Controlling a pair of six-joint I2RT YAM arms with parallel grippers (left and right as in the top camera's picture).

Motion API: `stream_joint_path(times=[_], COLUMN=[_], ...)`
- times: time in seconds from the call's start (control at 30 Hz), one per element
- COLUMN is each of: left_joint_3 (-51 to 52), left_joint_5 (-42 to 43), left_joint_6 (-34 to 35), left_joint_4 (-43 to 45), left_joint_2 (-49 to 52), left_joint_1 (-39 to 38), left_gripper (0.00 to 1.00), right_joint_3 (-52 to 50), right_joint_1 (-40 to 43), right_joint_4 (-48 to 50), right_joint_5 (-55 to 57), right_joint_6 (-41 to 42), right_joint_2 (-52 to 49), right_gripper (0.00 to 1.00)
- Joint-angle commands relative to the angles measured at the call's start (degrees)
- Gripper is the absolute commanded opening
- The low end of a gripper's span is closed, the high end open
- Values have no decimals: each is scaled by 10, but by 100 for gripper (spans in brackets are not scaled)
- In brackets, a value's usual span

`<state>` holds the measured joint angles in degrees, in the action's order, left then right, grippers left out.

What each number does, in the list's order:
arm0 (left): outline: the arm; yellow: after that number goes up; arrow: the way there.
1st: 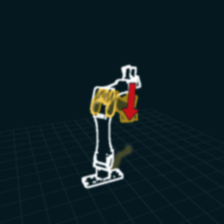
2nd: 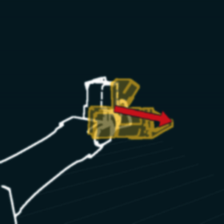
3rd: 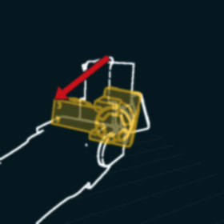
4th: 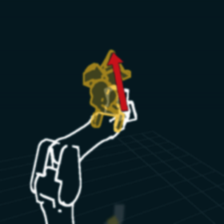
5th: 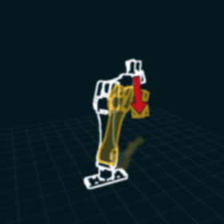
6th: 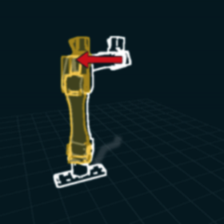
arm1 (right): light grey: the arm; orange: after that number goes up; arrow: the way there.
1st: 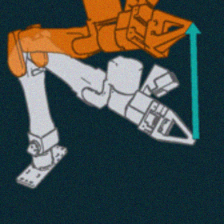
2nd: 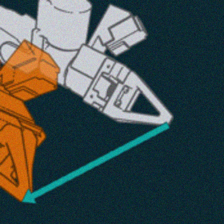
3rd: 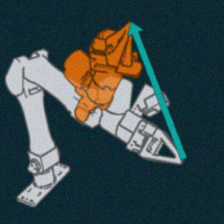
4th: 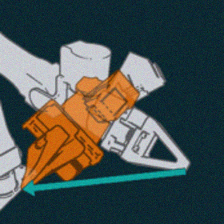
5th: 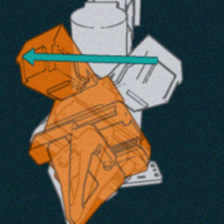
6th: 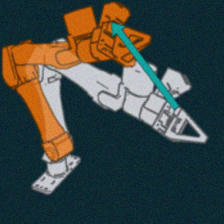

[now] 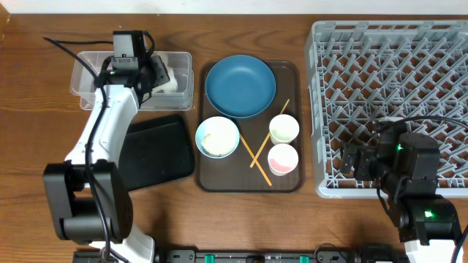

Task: Sort waste into correct bins and load items into the dishwasher rack
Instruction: 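Grasp the foil from the blue plate and drop it into the container, then reach the left gripper to the light-blue rice bowl and grasp its rim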

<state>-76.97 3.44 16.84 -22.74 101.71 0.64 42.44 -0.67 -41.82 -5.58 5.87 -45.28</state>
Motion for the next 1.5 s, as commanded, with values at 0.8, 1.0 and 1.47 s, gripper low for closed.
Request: stream_joint_path(times=[0.8,1.0,1.47], left_joint_3=[-2,-2,-1], left_joint_5=[58,58,74], left_joint_6=[15,15,15], left_joint_4=[-257,-258,-257], left_joint_2=[-139,-138,-62], left_joint_1=[-70,-125,-314], left_gripper=[86,86,84], right_joint_3=[14,14,14], right_joint_1=[-5,-5,-5], right_joint_4=[3,4,2], right_joint_5=[-2,-2,-2], right_joint_6=[5,5,5], right_joint_2=[1,1,1], right_gripper=[99,99,99])
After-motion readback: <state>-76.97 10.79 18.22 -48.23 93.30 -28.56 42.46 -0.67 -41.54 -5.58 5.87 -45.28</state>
